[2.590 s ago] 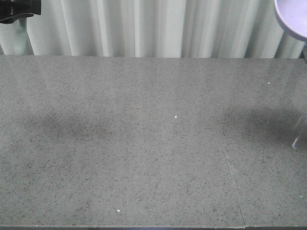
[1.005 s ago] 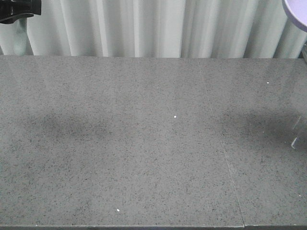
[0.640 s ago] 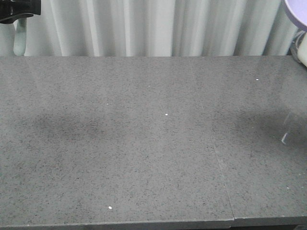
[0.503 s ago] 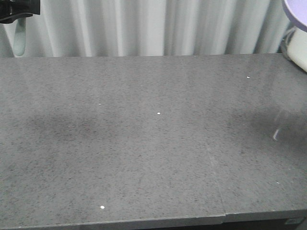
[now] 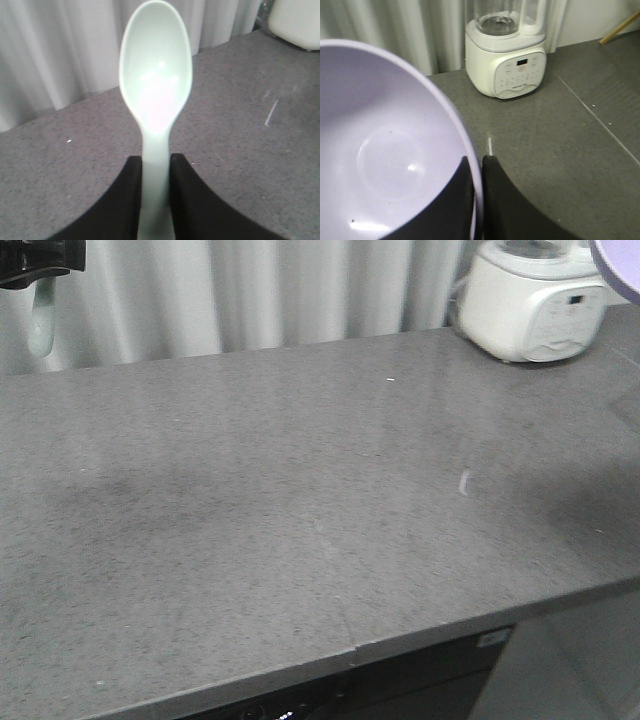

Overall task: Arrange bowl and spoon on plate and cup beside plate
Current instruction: 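Turn the base away carrying the spoon and bowl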

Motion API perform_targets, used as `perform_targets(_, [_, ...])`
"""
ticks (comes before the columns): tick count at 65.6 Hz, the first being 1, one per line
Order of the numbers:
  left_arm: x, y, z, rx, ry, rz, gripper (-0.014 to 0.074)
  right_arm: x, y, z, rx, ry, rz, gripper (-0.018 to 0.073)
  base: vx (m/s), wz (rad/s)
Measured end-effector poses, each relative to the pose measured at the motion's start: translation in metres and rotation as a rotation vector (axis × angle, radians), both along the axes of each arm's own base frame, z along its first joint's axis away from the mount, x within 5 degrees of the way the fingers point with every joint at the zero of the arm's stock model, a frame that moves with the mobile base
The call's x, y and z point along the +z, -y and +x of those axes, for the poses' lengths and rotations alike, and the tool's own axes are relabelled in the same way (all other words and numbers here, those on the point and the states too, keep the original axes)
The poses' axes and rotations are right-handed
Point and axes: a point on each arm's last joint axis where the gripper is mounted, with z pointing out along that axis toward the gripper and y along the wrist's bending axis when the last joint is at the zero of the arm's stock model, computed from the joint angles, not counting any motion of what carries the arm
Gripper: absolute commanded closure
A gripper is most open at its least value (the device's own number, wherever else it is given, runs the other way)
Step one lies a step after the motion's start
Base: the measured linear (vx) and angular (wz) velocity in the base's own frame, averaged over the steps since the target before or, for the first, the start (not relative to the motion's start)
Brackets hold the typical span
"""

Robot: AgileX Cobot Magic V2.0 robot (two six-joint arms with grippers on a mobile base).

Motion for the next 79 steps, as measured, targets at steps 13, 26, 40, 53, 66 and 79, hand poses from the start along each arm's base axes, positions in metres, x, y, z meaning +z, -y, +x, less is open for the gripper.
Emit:
perform_targets(13, [0.0000,0.0000,0.0000,0.000,0.000,0.000,0.0603,0.0000,0.0000,0.0000,0.000,0.000,0.000,0.0566,-0.04,-0.44])
perform_targets(26, [0.0000,0.0000,0.0000,0.000,0.000,0.000,0.0603,0.0000,0.0001,0.0000,0.000,0.000,-0.001,0.0566,-0.04,-0.38])
perform_targets(40, [0.0000,0.0000,0.0000,0.000,0.000,0.000,0.0603,0.0000,0.0001,0.0000,0.000,0.000,-0.001,0.0566,-0.03,-0.34])
perform_targets(53, [0.0000,0.0000,0.0000,0.000,0.000,0.000,0.0603,0.0000,0.0001,0.0000,0.000,0.000,-0.001,0.0566,-0.03,-0.37])
perform_targets(66, [0.0000,0.0000,0.0000,0.000,0.000,0.000,0.0603,-0.0001,0.0001,0.0000,0.000,-0.001,-0.001,0.0566,-0.03,-0.40])
perform_targets(79, [0.0000,0.0000,0.0000,0.000,0.000,0.000,0.0603,-0.0001,0.0001,0.0000,0.000,-0.001,-0.001,0.0566,-0.04,-0.45])
